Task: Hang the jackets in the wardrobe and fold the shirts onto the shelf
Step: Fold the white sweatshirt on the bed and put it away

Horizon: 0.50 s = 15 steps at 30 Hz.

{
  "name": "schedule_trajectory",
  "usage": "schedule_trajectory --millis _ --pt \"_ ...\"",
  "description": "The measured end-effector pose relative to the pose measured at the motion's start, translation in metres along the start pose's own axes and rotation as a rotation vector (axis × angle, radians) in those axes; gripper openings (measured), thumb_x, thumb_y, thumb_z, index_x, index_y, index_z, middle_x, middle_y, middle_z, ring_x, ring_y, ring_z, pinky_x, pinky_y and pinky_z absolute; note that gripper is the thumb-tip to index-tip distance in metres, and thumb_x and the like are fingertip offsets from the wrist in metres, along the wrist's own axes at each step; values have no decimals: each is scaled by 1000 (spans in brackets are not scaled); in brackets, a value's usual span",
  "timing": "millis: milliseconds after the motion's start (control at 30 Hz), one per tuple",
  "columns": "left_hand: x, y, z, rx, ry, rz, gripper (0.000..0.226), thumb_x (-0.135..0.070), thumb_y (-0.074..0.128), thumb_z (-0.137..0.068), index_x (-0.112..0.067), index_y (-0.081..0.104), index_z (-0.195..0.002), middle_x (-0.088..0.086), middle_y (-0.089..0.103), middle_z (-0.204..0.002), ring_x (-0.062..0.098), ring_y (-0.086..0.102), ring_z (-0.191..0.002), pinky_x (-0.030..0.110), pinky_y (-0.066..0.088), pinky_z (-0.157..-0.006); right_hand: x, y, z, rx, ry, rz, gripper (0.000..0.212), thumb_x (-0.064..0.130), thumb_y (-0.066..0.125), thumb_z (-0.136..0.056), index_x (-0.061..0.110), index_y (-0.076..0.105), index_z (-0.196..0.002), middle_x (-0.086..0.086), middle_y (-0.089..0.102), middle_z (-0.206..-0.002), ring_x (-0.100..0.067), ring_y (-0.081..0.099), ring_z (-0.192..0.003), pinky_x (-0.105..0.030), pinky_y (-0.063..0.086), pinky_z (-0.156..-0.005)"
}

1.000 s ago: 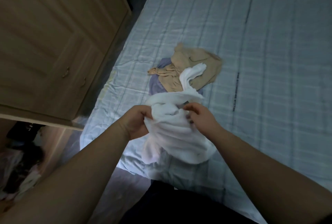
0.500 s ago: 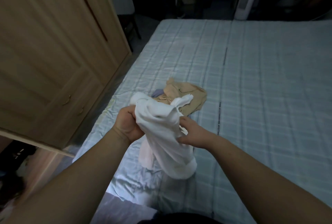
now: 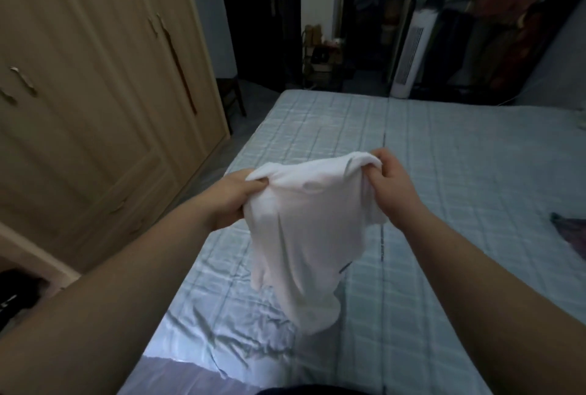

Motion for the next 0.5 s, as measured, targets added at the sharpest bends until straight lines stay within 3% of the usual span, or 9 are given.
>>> schedule_trajectory --millis 67,133,267,333,400,500 --pt "-16 -13 15 -101 85 -149 28 -26 66 -90 -15 68 -116 10 70 -99 22 65 -84 34 51 -69 29 -4 2 -34 -65 73 18 16 49 -99 30 58 -91 12 61 -88 1 54 -80 -20 40 -72" --pt "-34 -22 26 -220 181 -211 21 -33 65 -92 -18 72 -106 7 71 -92 21 63 -80 32 49 -64 53 -8 2 -49 -92 158 21 17 46 -100 27 63 -105 7 63 -100 -10 55 -92 -26 36 -77" --pt "-63 -32 43 -305 262 -40 27 -42 67 -89 -17 74 -100 6 73 -91 22 65 -80 29 50 -61 93 -24 7 -136 -129 273 26 18 42 -101 24 64 -115 6 62 -103 -16 55 -97 -29 36 -81" --pt "-76 -34 48 -292 274 84 36 -48 70 -82 -19 74 -104 8 74 -99 27 68 -90 37 56 -73 107 -30 12 -165 -128 300 22 23 42 -101 25 62 -108 4 63 -98 -17 56 -92 -32 39 -77" --pt "-85 -38 51 -278 294 190 39 -49 71 -80 -23 73 -109 9 73 -110 32 66 -106 53 52 -92 122 -34 16 -178 -146 365 20 29 44 -101 18 60 -97 0 62 -90 -20 56 -85 -34 39 -72" --pt "-94 -43 58 -269 313 294 26 -40 65 -89 -23 73 -108 7 73 -112 28 67 -107 50 52 -94 140 -40 20 -183 -159 451 26 35 47 -100 15 61 -91 -1 62 -84 -23 56 -83 -35 38 -69"
Point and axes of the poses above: each hand's wrist, its own z-axis away from the middle knuckle, its own y-axis out of the palm, x = y × z, the point moved 5 cm from there along -z, towards the middle knuckle
